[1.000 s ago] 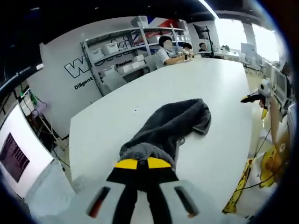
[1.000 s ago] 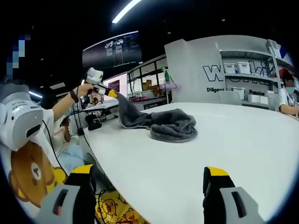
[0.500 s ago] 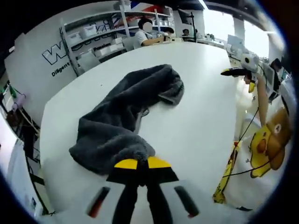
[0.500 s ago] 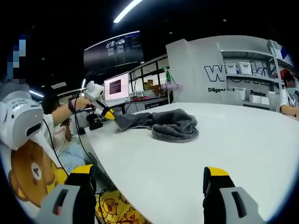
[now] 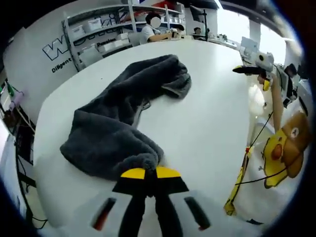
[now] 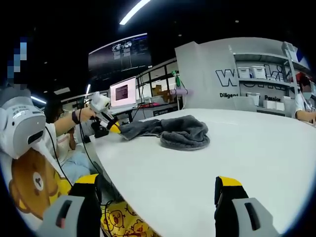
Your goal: Fold the towel on the table until its edges align and the towel forms a compact rectangular stack.
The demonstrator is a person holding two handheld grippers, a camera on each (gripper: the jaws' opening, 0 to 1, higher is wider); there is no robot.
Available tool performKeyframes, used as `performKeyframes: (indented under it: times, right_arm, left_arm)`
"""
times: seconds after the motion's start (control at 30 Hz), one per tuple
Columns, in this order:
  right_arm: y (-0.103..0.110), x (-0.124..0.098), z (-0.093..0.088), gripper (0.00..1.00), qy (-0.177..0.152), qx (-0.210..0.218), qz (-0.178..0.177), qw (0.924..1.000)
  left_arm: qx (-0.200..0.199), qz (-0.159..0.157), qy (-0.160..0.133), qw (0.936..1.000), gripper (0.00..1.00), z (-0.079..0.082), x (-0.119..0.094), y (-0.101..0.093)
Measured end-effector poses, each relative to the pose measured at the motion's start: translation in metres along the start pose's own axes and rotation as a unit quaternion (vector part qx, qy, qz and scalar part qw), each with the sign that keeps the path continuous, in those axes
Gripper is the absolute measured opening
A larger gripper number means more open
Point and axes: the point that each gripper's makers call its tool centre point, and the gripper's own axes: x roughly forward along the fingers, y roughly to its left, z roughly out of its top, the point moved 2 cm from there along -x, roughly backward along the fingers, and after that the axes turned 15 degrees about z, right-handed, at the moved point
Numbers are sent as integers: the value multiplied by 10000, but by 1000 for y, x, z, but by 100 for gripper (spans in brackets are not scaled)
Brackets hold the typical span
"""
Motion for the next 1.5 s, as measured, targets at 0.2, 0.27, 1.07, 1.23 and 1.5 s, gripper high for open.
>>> performKeyframes:
  times: [0.2, 0.27, 1.07, 1.23, 1.5]
  right_arm:
    - [0, 0, -2, 100, 12, 19, 9, 10000]
    - [0, -1, -2, 100, 13, 19, 0, 10000]
    - [-2, 0, -6, 100, 75, 57, 35, 9999]
    - [-5, 3, -7, 100, 121, 81, 58, 9999]
    - [-6, 16, -8, 100, 327, 11, 297, 9990]
  left_arm:
    - [-224, -37, -194, 9996, 7, 3, -2, 1]
    - [-269, -45, -245, 9993, 8, 4, -3, 1]
    - [-613, 300, -1057, 9921, 40, 18, -55, -21]
    - [-720, 470, -1201, 9890, 58, 18, -58, -31]
    - [-868, 785, -1198, 9859, 79, 11, -50, -48]
